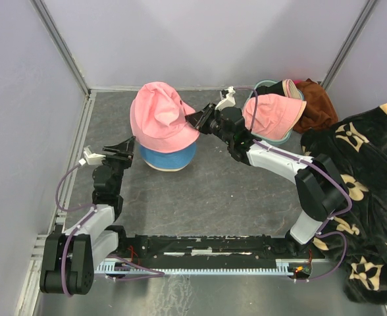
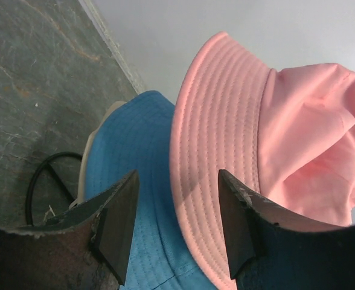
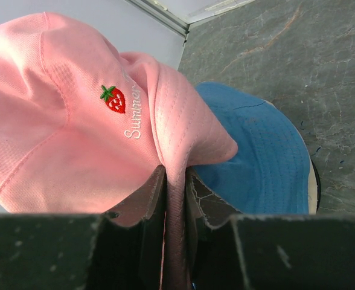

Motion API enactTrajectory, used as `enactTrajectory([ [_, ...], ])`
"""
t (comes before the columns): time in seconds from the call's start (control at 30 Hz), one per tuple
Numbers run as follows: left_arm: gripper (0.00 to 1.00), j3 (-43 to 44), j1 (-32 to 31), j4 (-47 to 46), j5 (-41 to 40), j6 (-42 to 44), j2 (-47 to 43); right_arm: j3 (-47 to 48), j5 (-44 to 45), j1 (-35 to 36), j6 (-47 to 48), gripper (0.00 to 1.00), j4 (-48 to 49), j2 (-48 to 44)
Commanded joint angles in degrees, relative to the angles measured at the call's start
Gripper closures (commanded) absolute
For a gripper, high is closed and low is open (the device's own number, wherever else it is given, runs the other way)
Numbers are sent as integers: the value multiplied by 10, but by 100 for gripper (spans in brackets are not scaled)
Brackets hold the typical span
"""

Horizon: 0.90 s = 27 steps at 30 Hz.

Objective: Stack the hats
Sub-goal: Stack the hat on the hat.

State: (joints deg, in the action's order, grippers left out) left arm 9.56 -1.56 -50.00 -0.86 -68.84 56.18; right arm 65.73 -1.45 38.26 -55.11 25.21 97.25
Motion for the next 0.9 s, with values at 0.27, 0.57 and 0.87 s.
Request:
enactTrajectory([
  [0.27, 33, -4, 3, -186, 23, -22, 101, 1, 5, 13, -2, 75, 18, 8],
  [0.57, 45, -5, 1, -327, 18, -63, 187, -4, 12, 21, -7, 74, 21, 13],
  [0.87, 73, -14, 1, -379, 18, -68, 207, -28, 34, 24, -11, 73, 31, 9],
])
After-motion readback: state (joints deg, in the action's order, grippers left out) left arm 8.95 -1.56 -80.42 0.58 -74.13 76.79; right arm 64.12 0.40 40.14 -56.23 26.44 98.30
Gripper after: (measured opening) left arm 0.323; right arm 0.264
